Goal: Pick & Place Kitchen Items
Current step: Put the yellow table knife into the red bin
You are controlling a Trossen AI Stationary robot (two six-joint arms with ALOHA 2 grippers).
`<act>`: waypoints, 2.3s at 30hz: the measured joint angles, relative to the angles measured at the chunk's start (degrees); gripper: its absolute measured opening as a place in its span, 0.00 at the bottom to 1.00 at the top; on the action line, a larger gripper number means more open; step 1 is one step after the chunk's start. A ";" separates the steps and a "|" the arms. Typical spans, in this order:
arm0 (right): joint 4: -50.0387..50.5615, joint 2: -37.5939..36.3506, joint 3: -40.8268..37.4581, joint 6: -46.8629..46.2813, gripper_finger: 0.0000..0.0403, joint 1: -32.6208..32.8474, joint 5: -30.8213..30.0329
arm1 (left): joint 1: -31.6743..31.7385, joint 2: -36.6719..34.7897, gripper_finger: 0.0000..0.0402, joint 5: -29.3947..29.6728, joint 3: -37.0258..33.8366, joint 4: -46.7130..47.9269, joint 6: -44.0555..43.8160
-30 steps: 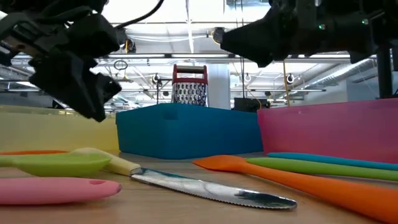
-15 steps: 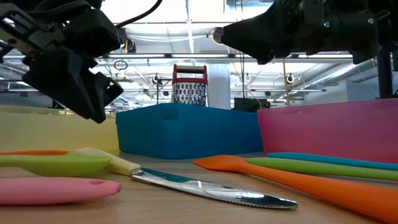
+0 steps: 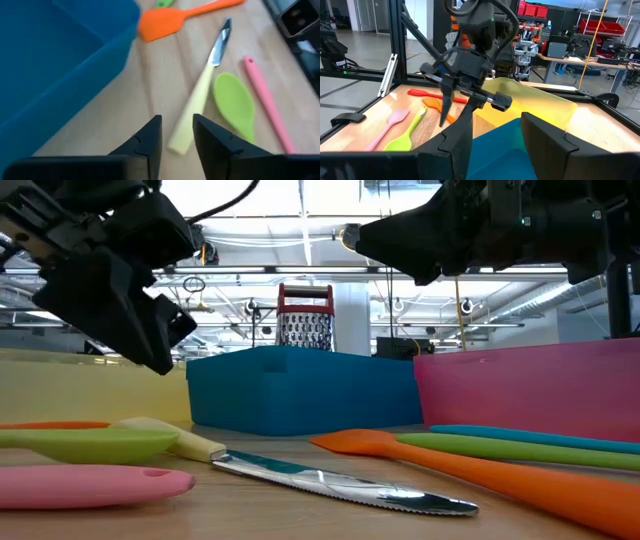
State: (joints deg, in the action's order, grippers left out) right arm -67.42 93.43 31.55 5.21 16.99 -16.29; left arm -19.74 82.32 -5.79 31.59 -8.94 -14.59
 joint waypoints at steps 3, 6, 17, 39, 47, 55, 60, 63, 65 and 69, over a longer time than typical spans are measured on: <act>0.03 0.00 0.00 0.00 0.40 0.00 0.00 | -1.47 0.08 0.37 0.35 0.00 -1.87 0.47; 0.15 0.00 0.00 0.00 0.40 0.00 0.00 | -3.05 0.72 0.44 3.50 0.00 -2.55 2.62; 0.60 0.00 0.00 0.00 0.40 0.00 0.02 | -7.62 10.47 0.47 10.95 0.02 -8.40 5.40; 0.71 0.00 -0.02 -0.02 0.40 0.00 0.00 | -7.50 13.85 0.20 12.03 0.00 -13.41 7.00; 0.84 -0.02 -0.04 -0.04 0.40 -0.02 -0.02 | -8.10 8.22 0.22 15.26 0.83 -11.95 7.51; 0.84 -0.02 -0.04 -0.04 0.40 -0.02 -0.02 | -8.95 2.54 0.23 20.81 0.83 -7.06 9.45; 0.62 -0.02 -0.04 -0.58 0.40 -0.02 0.04 | -8.41 1.18 0.24 24.43 0.85 -7.38 13.11; -3.07 -0.01 -0.04 -3.41 0.40 -0.02 0.94 | -7.41 1.22 0.24 26.71 0.86 -7.07 13.36; -5.38 -0.07 -0.04 -3.44 0.40 -0.03 3.54 | -6.89 1.22 0.24 27.77 1.56 -6.45 13.61; -1.98 -0.04 2.27 -0.14 0.40 0.89 5.30 | -5.48 1.22 0.24 30.05 3.95 -5.30 18.45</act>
State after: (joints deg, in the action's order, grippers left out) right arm -69.40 93.38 33.82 5.07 17.88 -10.99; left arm -25.22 83.55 24.26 35.54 -14.24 3.86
